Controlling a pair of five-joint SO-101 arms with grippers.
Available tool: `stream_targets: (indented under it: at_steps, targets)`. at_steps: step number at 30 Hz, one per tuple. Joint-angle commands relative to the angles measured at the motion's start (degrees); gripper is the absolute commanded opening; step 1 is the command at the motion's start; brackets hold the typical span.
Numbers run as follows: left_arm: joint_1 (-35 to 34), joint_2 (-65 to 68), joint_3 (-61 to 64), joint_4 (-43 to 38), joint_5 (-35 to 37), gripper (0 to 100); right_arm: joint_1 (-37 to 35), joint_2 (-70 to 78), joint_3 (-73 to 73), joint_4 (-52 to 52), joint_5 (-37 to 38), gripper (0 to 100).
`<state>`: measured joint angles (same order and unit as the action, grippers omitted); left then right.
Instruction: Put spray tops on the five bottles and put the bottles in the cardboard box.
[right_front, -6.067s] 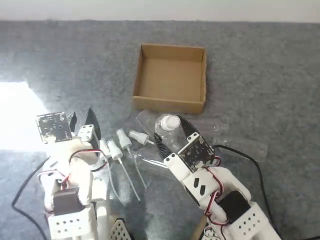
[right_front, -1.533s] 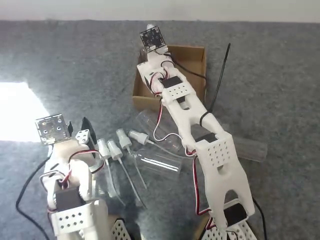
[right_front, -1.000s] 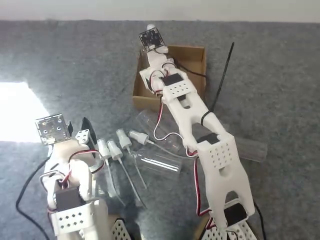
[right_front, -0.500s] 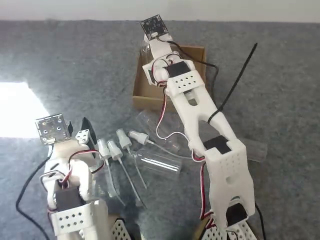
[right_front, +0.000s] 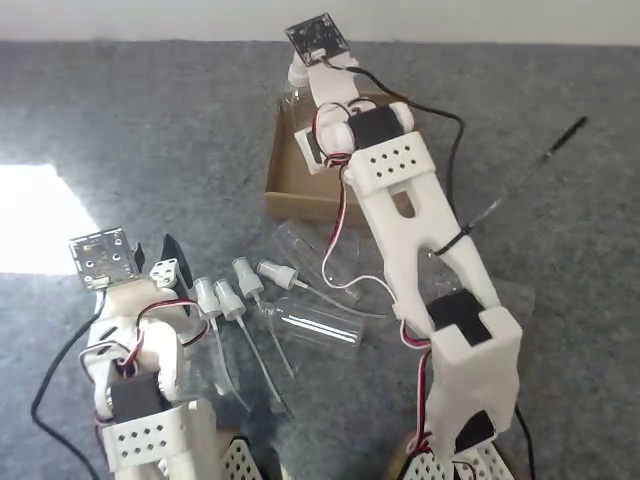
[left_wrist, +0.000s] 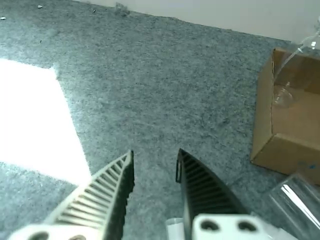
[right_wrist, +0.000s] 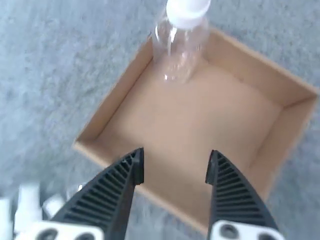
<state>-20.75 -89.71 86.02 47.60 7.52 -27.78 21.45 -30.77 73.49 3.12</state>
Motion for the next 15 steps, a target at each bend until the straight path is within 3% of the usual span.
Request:
stream_targets:
  at_steps: [1, 9, 15]
  targets:
    - [-0.3, -0.7, 0.0, -2.6, -0.4, 13, -0.8, -6.5, -3.4, 5.6, -0.3, 18.0]
    - [-0.3, -0.7, 0.0, -2.8, -0.4, 13, -2.3, -11.6, -3.4, 16.0, 1.4, 17.8]
    - [-1.6, -0.7, 0.0, -2.8, -0.2, 13, -8.7, -17.0, -3.4, 25.0, 5.1, 17.8]
